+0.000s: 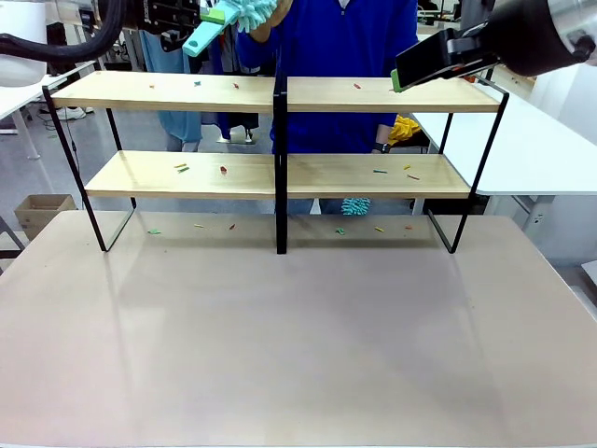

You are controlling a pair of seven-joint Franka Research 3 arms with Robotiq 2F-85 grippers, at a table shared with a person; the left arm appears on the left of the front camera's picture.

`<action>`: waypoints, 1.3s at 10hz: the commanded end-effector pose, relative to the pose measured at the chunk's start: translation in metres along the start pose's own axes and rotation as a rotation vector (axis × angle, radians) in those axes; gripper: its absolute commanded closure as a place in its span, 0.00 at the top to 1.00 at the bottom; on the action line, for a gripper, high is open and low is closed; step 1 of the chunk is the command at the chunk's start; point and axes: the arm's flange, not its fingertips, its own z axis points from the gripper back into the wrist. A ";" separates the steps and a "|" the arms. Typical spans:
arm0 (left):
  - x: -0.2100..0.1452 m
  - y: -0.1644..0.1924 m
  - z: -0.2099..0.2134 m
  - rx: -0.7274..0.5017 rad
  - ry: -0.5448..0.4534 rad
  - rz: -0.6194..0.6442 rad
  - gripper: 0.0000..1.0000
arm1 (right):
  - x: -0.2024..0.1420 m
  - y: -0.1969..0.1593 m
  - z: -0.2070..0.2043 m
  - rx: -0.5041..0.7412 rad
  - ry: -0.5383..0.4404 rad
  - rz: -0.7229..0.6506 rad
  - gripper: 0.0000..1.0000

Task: Clean the shelves.
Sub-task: Pick up the Duster when the human hands it over.

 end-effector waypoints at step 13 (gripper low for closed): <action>-0.274 -0.134 0.422 0.014 -0.392 -0.046 0.00 | 0.001 -0.001 0.000 0.005 0.002 -0.002 1.00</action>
